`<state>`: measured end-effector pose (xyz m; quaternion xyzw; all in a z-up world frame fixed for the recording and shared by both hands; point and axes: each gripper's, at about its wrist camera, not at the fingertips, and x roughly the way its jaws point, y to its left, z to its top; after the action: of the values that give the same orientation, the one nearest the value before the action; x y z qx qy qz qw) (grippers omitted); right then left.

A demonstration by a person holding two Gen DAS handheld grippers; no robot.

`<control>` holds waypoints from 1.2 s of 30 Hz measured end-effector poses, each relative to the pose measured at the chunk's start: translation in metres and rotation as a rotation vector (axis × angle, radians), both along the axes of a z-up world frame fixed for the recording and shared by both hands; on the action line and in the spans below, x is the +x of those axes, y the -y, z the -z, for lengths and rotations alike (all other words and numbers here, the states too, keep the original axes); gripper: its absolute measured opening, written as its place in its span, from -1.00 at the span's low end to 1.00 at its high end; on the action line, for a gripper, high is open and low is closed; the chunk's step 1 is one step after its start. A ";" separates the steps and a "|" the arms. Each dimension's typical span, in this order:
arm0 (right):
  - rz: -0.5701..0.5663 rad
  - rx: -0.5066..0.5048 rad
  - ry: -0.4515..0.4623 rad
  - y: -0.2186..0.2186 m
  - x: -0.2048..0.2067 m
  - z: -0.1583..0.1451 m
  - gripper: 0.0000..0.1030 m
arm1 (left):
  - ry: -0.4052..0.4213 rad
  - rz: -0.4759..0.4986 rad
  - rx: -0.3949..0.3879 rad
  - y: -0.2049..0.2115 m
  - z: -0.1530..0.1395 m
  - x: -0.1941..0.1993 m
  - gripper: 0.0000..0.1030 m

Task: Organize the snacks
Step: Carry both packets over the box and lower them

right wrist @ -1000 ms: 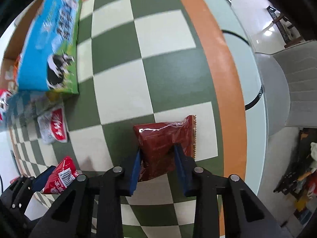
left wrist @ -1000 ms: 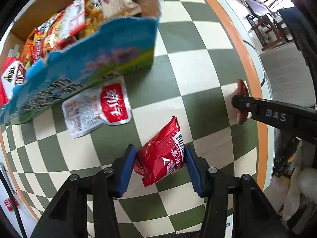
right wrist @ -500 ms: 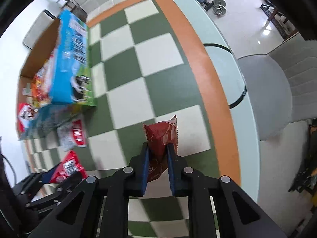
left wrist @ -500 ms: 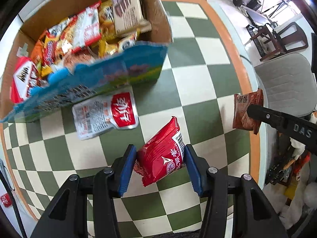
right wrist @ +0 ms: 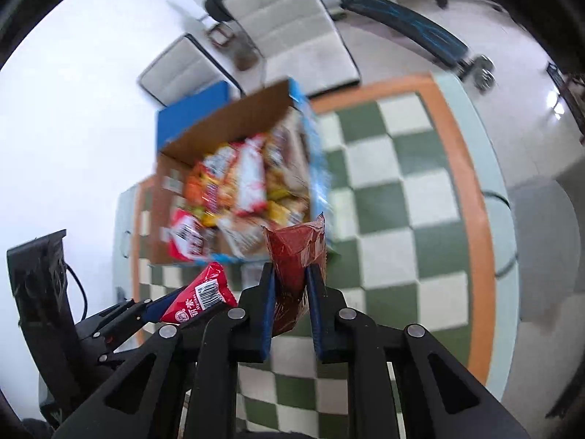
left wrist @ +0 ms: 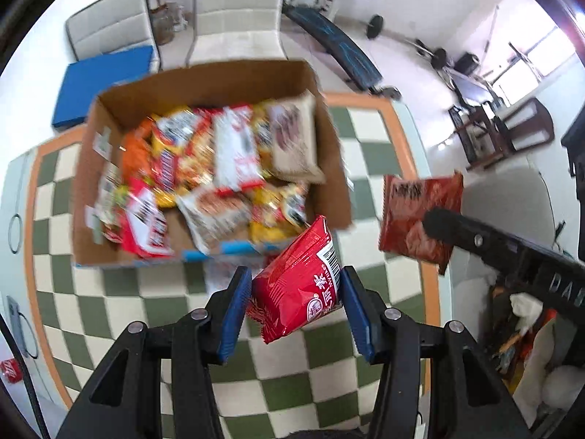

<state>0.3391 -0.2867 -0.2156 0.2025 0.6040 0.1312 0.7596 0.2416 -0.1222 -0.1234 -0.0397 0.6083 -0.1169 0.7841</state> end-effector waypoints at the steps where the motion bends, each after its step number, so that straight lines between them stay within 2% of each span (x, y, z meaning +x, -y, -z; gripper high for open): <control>1: -0.016 0.000 0.006 -0.007 0.005 -0.003 -0.65 | 0.001 -0.011 0.008 -0.009 -0.002 0.008 -0.08; 5: -0.053 0.002 0.019 -0.032 0.026 -0.006 -0.65 | -0.024 -0.045 0.036 -0.036 0.007 0.040 -0.08; 11: -0.066 -0.020 -0.027 -0.052 0.052 0.024 -0.65 | -0.139 -0.099 0.010 -0.068 0.047 0.076 -0.08; 16: -0.053 -0.024 -0.087 -0.055 0.062 0.053 -0.65 | -0.223 -0.122 0.000 -0.079 0.077 0.088 -0.08; 22: -0.039 -0.043 -0.136 -0.054 0.070 0.075 -0.60 | -0.257 -0.134 0.042 -0.081 0.091 0.095 -0.06; 24: -0.037 -0.056 -0.152 -0.054 0.073 0.079 -0.57 | -0.278 -0.127 0.033 -0.080 0.095 0.096 -0.06; 27: -0.018 -0.054 -0.178 -0.050 0.076 0.083 -0.30 | -0.283 -0.136 0.026 -0.081 0.096 0.098 -0.05; 29: -0.009 -0.060 -0.186 -0.049 0.077 0.083 -0.10 | -0.270 -0.147 0.019 -0.083 0.095 0.099 0.19; 31: -0.009 -0.074 -0.178 -0.048 0.077 0.080 0.24 | -0.255 -0.148 0.023 -0.084 0.092 0.100 0.46; 32: -0.015 -0.077 -0.174 -0.049 0.077 0.078 0.32 | -0.244 -0.147 0.028 -0.084 0.090 0.100 0.57; 34: -0.022 -0.087 -0.168 -0.051 0.077 0.074 0.59 | -0.226 -0.150 0.038 -0.083 0.085 0.100 0.66; 36: -0.032 -0.101 -0.159 -0.054 0.077 0.069 0.65 | -0.207 -0.147 0.043 -0.083 0.080 0.099 0.67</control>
<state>0.4164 -0.2326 -0.2851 0.1641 0.6714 0.0960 0.7163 0.3411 -0.0395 -0.2033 -0.0792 0.6839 -0.0416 0.7241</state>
